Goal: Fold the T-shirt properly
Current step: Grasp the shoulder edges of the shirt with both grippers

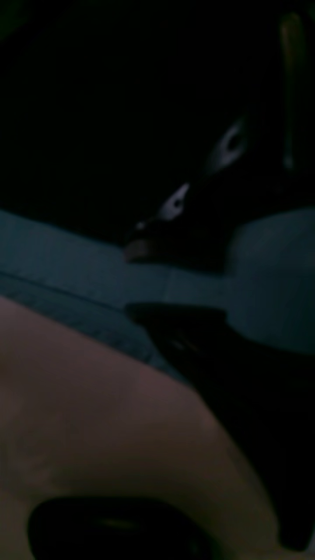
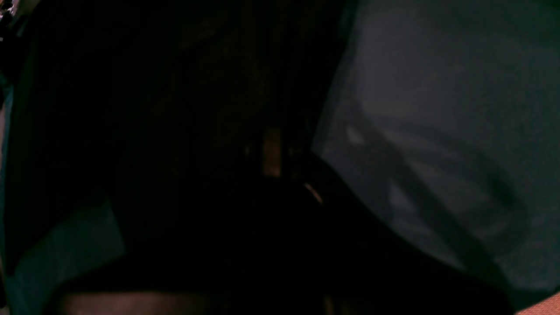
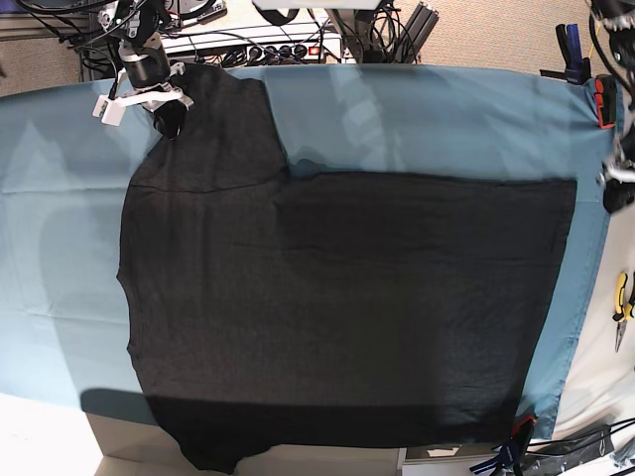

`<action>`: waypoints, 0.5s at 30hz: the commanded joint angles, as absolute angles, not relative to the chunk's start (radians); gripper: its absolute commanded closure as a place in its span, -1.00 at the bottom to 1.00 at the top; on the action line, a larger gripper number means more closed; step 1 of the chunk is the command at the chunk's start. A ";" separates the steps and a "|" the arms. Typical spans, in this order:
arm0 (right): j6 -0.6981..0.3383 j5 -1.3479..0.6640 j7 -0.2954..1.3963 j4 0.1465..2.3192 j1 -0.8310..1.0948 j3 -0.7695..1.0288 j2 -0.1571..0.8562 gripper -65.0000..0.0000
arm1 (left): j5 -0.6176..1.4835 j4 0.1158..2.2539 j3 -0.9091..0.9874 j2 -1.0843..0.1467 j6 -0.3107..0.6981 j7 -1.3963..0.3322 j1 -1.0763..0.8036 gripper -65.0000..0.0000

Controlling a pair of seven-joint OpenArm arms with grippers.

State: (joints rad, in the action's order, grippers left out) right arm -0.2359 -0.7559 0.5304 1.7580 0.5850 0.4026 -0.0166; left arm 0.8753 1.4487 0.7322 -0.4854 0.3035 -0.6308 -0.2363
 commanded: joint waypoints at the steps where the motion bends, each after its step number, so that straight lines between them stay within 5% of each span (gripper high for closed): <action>1: -0.212 -0.714 0.618 1.747 0.604 0.393 -0.017 1.00 | 0.886 1.436 0.729 -0.514 0.303 -0.614 -0.223 0.48; 15: -0.212 -0.713 0.617 1.747 0.604 0.393 -0.017 1.00 | 0.965 1.229 0.554 -0.513 0.304 -0.659 -0.113 0.48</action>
State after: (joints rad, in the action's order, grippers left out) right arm -0.2359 -0.7559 0.5301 1.7576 0.5850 0.4026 -0.0166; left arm 0.9577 1.2190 0.5507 -0.4961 0.3023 -0.6525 -0.1207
